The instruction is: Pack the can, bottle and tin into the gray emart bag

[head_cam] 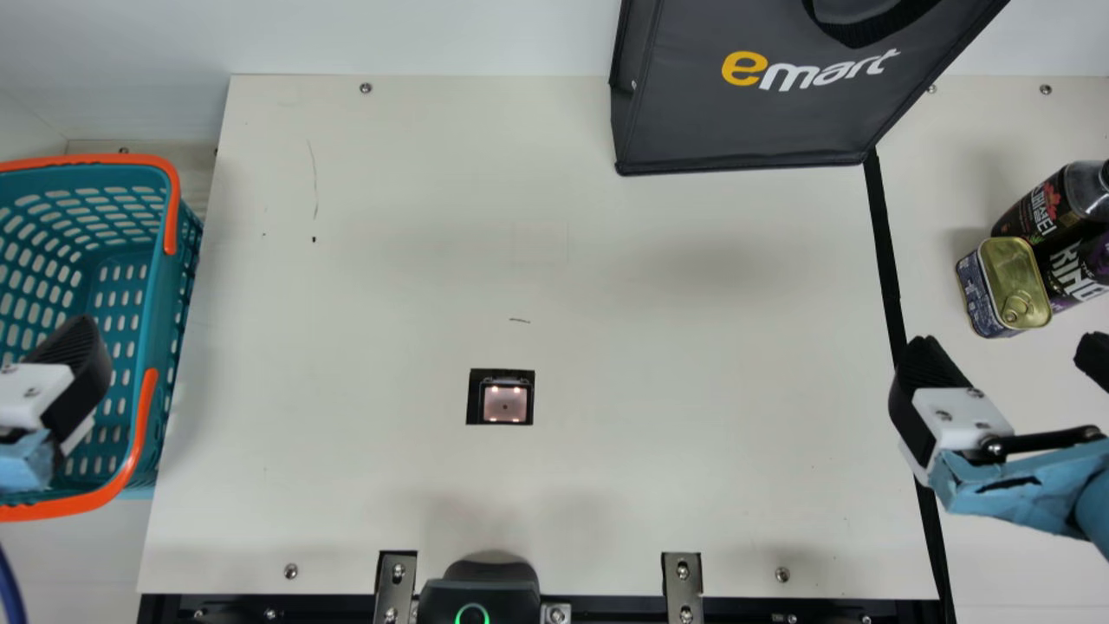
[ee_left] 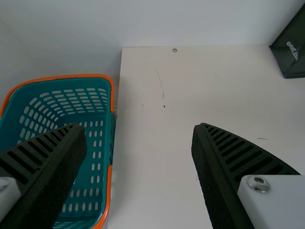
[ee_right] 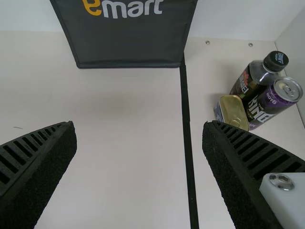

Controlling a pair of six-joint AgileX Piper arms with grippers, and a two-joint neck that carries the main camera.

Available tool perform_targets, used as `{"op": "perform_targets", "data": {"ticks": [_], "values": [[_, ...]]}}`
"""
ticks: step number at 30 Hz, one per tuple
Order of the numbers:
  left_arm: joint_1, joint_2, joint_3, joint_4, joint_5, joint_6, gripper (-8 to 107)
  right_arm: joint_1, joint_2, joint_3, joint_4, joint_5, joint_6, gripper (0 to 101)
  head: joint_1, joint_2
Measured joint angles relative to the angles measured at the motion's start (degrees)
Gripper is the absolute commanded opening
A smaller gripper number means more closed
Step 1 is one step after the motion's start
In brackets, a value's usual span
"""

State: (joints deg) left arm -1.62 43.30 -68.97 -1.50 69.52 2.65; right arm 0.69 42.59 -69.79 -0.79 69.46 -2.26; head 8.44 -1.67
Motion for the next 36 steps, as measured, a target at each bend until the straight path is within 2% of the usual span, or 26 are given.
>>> {"op": "perform_targets", "data": {"ticks": [2, 4, 16, 36], "values": [[0.0, 0.0, 0.0, 0.0, 0.0, 0.0, 90, 0.0, 0.0, 0.0, 0.0, 0.0, 0.0, 91, -0.18, -0.53], [0.0, 0.0, 0.0, 0.0, 0.0, 0.0, 90, 0.0, 0.0, 0.0, 0.0, 0.0, 0.0, 91, -1.67, -2.81], [0.0, 0.0, 0.0, 0.0, 0.0, 0.0, 90, 0.0, 0.0, 0.0, 0.0, 0.0, 0.0, 91, -16.88, -17.75], [0.0, 0.0, 0.0, 0.0, 0.0, 0.0, 90, 0.0, 0.0, 0.0, 0.0, 0.0, 0.0, 91, -17.14, -18.19]]}}
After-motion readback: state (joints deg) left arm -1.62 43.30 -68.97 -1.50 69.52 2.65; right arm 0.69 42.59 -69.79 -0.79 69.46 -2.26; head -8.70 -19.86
